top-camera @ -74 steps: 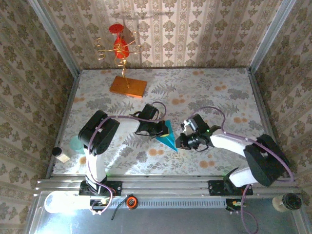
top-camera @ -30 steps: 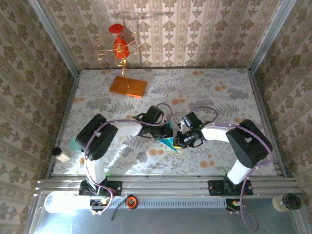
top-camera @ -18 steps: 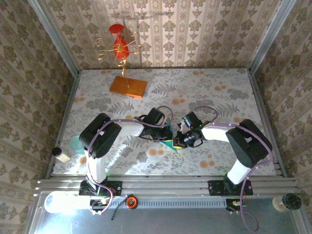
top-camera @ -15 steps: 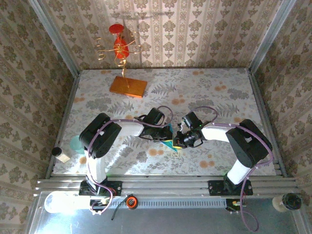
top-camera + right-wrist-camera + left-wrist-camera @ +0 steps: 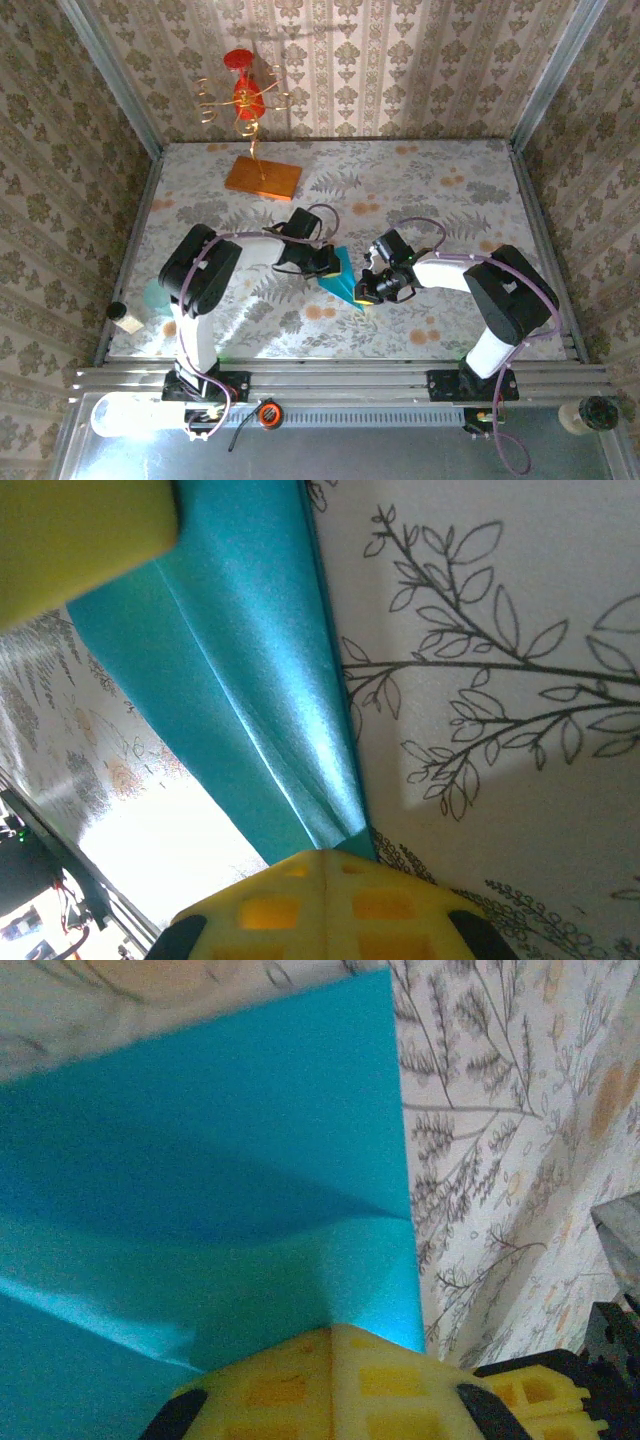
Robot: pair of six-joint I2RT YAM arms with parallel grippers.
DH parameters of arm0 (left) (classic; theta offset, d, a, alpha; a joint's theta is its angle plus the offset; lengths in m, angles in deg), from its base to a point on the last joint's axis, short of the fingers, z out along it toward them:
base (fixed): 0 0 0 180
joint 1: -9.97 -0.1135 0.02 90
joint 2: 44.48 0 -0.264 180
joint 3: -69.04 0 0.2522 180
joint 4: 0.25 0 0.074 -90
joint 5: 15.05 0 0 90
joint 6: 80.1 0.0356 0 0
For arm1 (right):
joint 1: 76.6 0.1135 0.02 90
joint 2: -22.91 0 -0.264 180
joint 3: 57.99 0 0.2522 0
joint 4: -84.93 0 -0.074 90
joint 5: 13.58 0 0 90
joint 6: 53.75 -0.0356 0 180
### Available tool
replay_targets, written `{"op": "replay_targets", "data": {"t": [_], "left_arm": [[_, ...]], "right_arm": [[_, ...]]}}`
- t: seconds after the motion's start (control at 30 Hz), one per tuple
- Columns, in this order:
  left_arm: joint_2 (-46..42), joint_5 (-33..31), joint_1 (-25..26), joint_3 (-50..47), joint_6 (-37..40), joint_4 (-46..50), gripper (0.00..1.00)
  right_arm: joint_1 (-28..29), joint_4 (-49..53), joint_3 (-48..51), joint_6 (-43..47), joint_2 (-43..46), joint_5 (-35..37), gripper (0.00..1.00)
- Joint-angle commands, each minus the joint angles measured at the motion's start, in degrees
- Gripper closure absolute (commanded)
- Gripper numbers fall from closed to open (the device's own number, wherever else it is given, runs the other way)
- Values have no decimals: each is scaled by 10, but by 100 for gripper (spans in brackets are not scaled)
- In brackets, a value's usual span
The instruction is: Fold a paper plane with a square sheet of paper (pick it up from the middle)
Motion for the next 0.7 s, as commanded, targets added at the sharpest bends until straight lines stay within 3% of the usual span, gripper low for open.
{"op": "replay_targets", "data": {"t": [0.0,0.67], "left_arm": [[26,-69,-44,10,23,22,91],[18,-108,-149,3,40,-7,91]], "right_arm": [[2,141,53,2,-63,162,95],[2,135,52,2,-66,154,96]]}}
